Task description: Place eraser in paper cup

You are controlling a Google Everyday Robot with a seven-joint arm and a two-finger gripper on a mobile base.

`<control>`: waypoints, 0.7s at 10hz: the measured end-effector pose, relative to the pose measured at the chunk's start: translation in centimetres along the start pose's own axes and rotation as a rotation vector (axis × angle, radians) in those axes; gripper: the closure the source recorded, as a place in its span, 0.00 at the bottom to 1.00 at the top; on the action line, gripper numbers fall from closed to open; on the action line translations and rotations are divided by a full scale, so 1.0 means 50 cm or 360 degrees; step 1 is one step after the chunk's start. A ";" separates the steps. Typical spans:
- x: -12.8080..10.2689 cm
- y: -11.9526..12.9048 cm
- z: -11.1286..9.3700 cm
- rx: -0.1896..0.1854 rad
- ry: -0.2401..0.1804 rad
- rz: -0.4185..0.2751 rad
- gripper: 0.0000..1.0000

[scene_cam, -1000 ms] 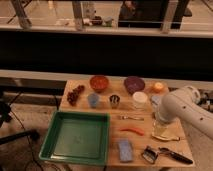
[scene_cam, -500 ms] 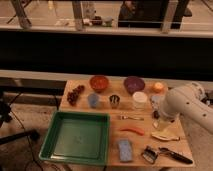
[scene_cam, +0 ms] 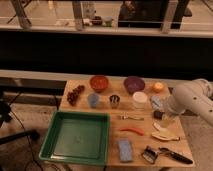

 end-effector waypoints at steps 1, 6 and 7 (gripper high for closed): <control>0.010 -0.006 0.000 -0.0005 0.0001 0.0021 0.20; 0.034 -0.032 0.016 -0.0014 0.0000 0.0080 0.20; 0.034 -0.037 0.018 -0.0012 0.0001 0.0079 0.20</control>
